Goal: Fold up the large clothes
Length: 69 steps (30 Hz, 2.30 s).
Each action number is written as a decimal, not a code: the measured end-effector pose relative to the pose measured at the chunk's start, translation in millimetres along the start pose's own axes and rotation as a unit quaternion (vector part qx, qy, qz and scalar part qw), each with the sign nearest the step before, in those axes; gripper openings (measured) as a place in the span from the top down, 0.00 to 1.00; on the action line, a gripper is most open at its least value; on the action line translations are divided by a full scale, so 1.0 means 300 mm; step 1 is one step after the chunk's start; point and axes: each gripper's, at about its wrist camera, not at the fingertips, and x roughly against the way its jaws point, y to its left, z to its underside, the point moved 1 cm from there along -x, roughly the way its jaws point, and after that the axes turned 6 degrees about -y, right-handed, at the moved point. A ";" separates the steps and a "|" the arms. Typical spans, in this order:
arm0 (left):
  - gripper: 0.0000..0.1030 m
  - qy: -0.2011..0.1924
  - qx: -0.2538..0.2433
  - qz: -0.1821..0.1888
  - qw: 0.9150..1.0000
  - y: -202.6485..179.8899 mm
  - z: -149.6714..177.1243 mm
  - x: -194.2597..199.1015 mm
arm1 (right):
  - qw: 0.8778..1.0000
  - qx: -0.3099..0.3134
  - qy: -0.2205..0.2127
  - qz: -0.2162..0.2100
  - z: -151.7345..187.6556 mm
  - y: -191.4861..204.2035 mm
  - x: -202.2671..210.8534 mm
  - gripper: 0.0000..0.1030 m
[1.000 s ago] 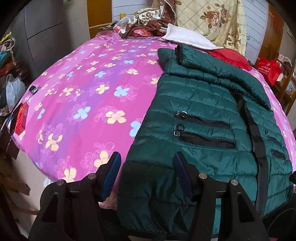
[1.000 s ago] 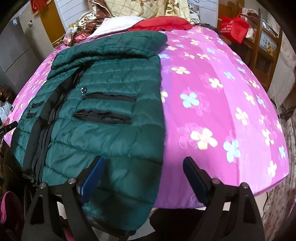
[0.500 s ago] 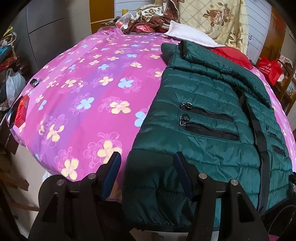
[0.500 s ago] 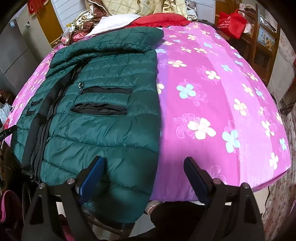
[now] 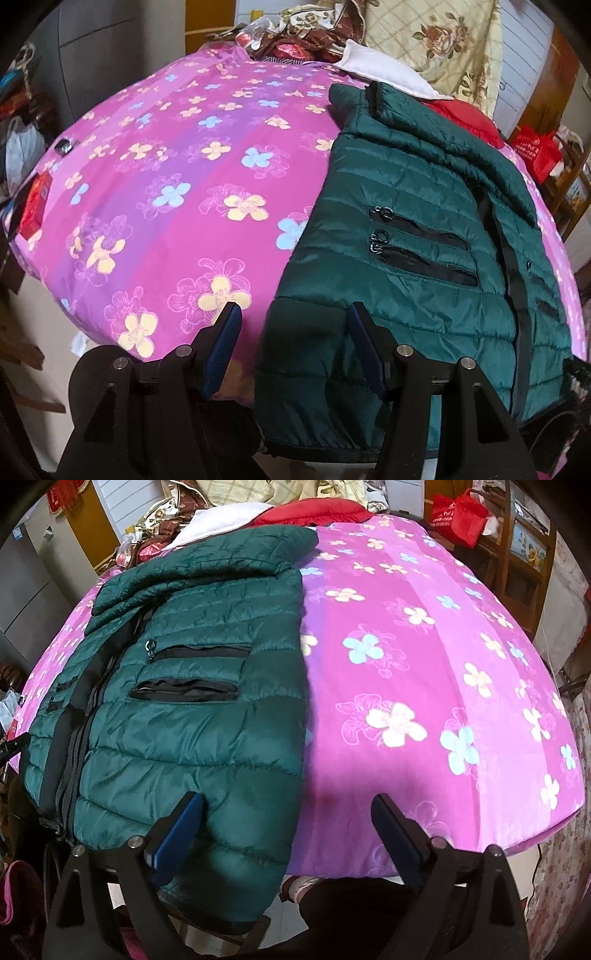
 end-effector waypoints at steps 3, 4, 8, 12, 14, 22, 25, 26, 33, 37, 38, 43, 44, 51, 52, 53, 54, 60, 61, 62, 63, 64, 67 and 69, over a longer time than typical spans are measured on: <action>0.60 0.015 0.006 0.011 1.000 0.006 0.007 -0.018 | 1.000 -0.004 0.004 -0.002 0.001 -0.009 -0.009 0.08; 0.60 0.018 0.007 0.008 1.000 0.007 0.011 -0.026 | 1.000 -0.006 0.005 -0.008 0.002 -0.011 -0.011 0.08; 0.58 0.027 0.007 0.007 1.000 0.006 0.022 -0.046 | 0.999 -0.016 0.015 -0.036 0.008 -0.016 -0.024 0.08; 0.55 0.034 0.012 0.012 0.999 0.007 0.031 -0.061 | 0.997 -0.028 0.024 -0.070 0.013 -0.016 -0.036 0.07; 0.55 0.036 0.017 0.013 0.999 0.011 0.034 -0.067 | 0.997 -0.023 0.026 -0.071 0.012 -0.010 -0.038 0.07; 0.52 0.038 0.012 0.019 0.999 0.023 0.035 -0.066 | 0.995 0.000 0.038 -0.094 0.014 0.016 -0.041 0.07; 0.48 0.041 0.021 0.020 0.999 0.031 0.037 -0.071 | 0.994 0.005 0.039 -0.101 0.018 0.023 -0.038 0.07; 0.46 0.045 0.028 0.022 0.998 0.037 0.041 -0.075 | 0.994 0.008 0.040 -0.104 0.022 0.030 -0.036 0.07; 0.39 0.035 0.010 0.019 0.999 0.023 0.067 -0.066 | 0.991 0.040 0.041 -0.118 0.042 0.093 -0.025 0.07; 0.46 0.037 -0.007 0.025 0.999 0.005 0.079 -0.059 | 0.990 0.028 0.033 -0.132 0.034 0.092 -0.034 0.07; 0.54 0.038 -0.010 0.038 0.998 0.000 0.079 -0.054 | 0.990 0.027 0.031 -0.134 0.034 0.091 -0.034 0.08; 1.00 0.019 -0.036 0.038 0.998 -0.039 0.050 -0.011 | 0.993 0.043 0.001 -0.109 0.006 0.097 -0.008 0.43; 1.00 0.015 -0.038 0.038 0.998 -0.043 0.041 -0.005 | 0.992 0.046 -0.005 -0.114 0.000 0.096 0.003 0.52; 1.00 -0.042 -0.028 0.056 0.997 -0.061 -0.074 0.088 | 0.988 0.071 -0.040 -0.134 -0.050 0.112 0.076 0.65; 1.00 -0.049 -0.027 0.056 0.997 -0.061 -0.087 0.098 | 0.986 0.070 -0.050 -0.141 -0.064 0.112 0.090 0.65; 1.00 -0.057 -0.026 0.056 0.996 -0.066 -0.101 0.109 | 0.986 0.067 -0.057 -0.144 -0.073 0.111 0.101 0.65; 1.00 -0.064 -0.024 0.058 0.996 -0.069 -0.117 0.118 | 0.985 0.064 -0.068 -0.147 -0.089 0.110 0.113 0.65; 1.00 -0.101 -0.025 0.061 0.993 -0.114 -0.226 0.153 | 0.984 0.048 -0.100 -0.139 -0.183 0.091 0.144 0.65; 1.00 -0.108 -0.026 0.060 0.992 -0.125 -0.247 0.151 | 0.984 0.038 -0.107 -0.139 -0.207 0.082 0.146 0.65; 1.00 -0.114 -0.026 0.058 0.991 -0.136 -0.270 0.147 | 0.984 0.033 -0.111 -0.138 -0.224 0.075 0.146 0.65; 1.00 -0.117 -0.025 0.057 0.991 -0.142 -0.286 0.143 | 0.984 0.027 -0.116 -0.136 -0.245 0.071 0.144 0.65; 1.00 -0.121 -0.023 0.056 0.991 -0.155 -0.311 0.134 | 0.984 0.020 -0.121 -0.133 -0.273 0.064 0.140 0.65; 1.00 -0.130 -0.020 0.056 0.990 -0.186 -0.367 0.115 | 0.985 0.012 -0.129 -0.115 -0.338 0.058 0.125 0.65; 1.00 -0.136 -0.022 0.052 0.989 -0.210 -0.406 0.098 | 0.985 0.013 -0.137 -0.099 -0.383 0.058 0.115 0.65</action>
